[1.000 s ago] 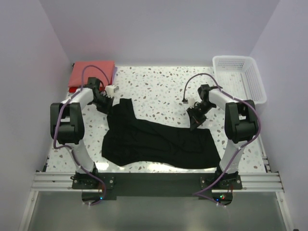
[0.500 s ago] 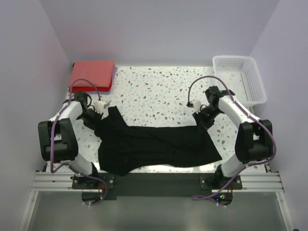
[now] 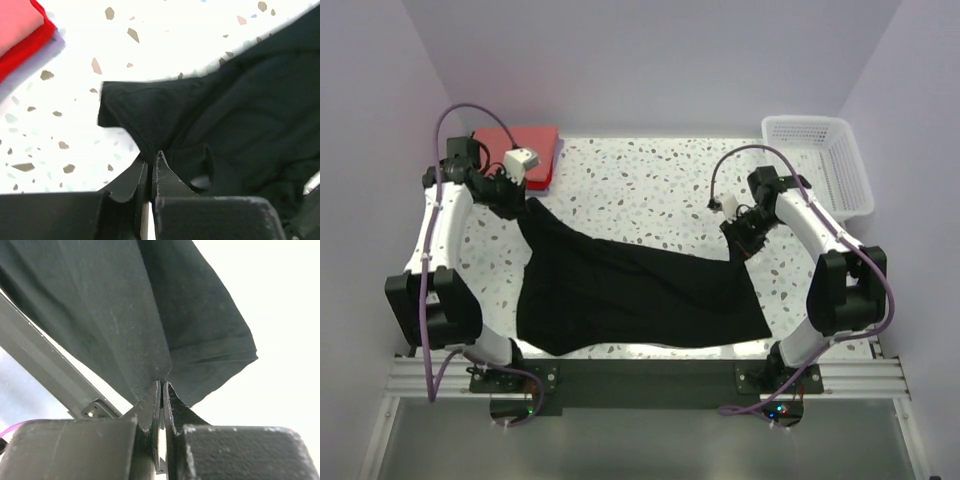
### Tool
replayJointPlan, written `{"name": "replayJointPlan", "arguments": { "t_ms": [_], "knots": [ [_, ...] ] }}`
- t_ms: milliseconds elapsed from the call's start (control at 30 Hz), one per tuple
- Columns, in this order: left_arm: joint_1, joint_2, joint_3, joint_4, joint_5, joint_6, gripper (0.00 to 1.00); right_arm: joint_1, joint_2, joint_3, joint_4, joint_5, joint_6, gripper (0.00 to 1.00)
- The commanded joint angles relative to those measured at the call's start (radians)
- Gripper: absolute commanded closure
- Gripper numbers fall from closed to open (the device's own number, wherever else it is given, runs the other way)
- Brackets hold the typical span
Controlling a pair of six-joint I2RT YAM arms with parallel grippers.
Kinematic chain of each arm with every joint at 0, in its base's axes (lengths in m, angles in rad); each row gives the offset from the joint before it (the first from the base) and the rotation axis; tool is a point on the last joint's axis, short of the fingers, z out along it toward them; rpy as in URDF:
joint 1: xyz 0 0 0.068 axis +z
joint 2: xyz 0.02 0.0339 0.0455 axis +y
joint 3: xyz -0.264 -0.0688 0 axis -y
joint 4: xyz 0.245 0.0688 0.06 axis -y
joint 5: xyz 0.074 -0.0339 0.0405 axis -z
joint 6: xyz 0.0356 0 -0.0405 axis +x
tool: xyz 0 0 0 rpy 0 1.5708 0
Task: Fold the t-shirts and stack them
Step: Flatten the tshirt out
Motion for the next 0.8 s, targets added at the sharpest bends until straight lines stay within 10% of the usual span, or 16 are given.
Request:
{"name": "replayJointPlan", "arguments": {
  "t_ms": [0, 367, 500, 767],
  "knots": [
    [0.052, -0.074, -0.032, -0.192, 0.004, 0.067, 1.0, -0.009, 0.003, 0.014, -0.028, 0.005, -0.037, 1.0],
    [0.063, -0.127, -0.429, -0.199, -0.515, 0.013, 1.0, -0.009, -0.043, -0.09, -0.039, 0.007, -0.073, 1.0],
    [0.072, -0.007, -0.375, -0.136, -0.469, -0.036, 0.62, -0.007, 0.014, -0.032, -0.059, -0.018, -0.065, 1.0],
    [0.083, 0.172, -0.015, -0.001, -0.286, -0.197, 0.47, 0.001, 0.042, 0.002, -0.051, -0.044, -0.024, 1.0]
  ]
}}
